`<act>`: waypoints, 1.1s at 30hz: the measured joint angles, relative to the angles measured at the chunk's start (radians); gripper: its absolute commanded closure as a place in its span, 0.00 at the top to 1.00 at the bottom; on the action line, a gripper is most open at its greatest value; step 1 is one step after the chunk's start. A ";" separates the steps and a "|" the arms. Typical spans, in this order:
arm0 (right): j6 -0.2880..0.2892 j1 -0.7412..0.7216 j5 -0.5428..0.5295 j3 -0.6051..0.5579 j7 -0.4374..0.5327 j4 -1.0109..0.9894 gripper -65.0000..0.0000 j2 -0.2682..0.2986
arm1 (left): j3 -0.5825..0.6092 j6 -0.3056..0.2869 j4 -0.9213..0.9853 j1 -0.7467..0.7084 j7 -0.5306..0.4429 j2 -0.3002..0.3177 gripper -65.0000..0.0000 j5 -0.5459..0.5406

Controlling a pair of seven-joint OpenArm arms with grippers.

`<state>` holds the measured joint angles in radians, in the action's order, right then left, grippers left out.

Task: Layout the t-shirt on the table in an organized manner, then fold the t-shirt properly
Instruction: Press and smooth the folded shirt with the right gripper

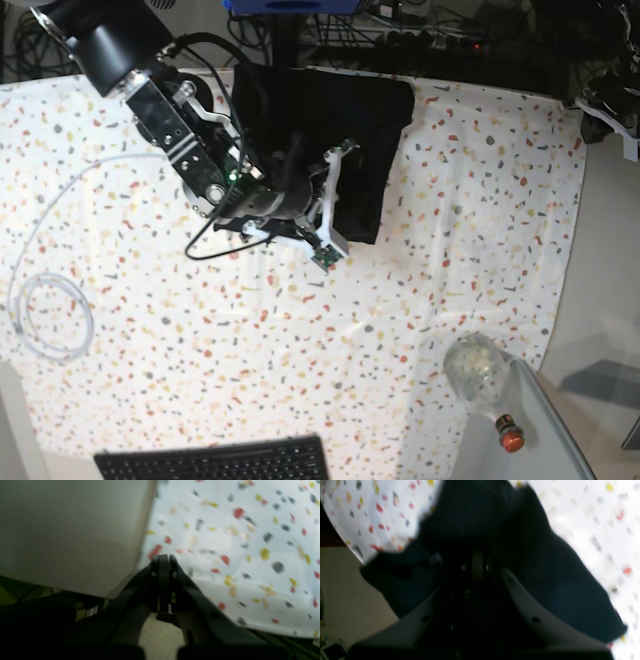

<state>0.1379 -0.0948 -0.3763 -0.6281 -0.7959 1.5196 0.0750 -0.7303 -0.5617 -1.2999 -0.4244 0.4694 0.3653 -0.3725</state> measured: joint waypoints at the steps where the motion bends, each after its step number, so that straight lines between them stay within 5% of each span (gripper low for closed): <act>1: 0.001 -0.013 -0.006 0.000 0.004 -0.019 0.00 -0.019 | 0.000 0.000 -0.007 0.000 0.002 -0.006 0.00 -0.001; 7: -0.002 -0.077 0.004 -0.069 0.112 -0.167 0.00 -0.119 | 0.000 0.000 -0.056 0.000 0.003 -0.039 0.00 0.003; 12: 0.000 -0.106 -0.005 -0.134 0.156 -0.212 0.00 -0.126 | 0.074 0.007 -0.117 -0.004 -0.001 -0.057 0.00 0.004; 16: -0.002 -0.075 -0.007 -0.072 0.155 -0.066 0.00 -0.021 | 0.196 0.000 -0.150 -0.006 -0.001 -0.068 0.00 -0.002; 21: -0.009 0.087 -0.003 0.180 0.160 0.188 0.00 0.164 | 0.338 0.002 -0.264 -0.014 0.017 -0.109 0.00 -0.001; 24: -0.006 0.191 0.000 0.334 0.154 0.245 0.00 0.235 | 0.349 -0.011 -0.352 -0.014 0.131 -0.135 0.00 -0.084; 25: -0.003 0.216 -0.005 0.374 0.151 0.248 0.00 0.250 | 0.349 -0.011 -0.370 -0.014 0.165 -0.132 0.06 -0.123; 30: -0.001 0.294 -0.006 0.460 0.156 0.245 0.00 0.271 | 0.395 0.006 -0.318 0.023 0.184 -0.111 0.91 -0.382; 31: 0.002 0.306 -0.008 0.465 0.154 0.245 0.00 0.270 | 0.429 0.007 -0.292 0.038 0.189 -0.110 1.00 -0.412; 33: 0.001 0.320 -0.008 0.469 0.150 0.244 0.00 0.269 | 0.513 0.006 -0.245 0.073 0.199 -0.112 1.00 -0.415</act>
<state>0.1390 0.2256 -0.3843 -0.1593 -0.6460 1.7638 0.3443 -0.2173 -0.5552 -1.5452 -0.3515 0.6682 0.2531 -0.7879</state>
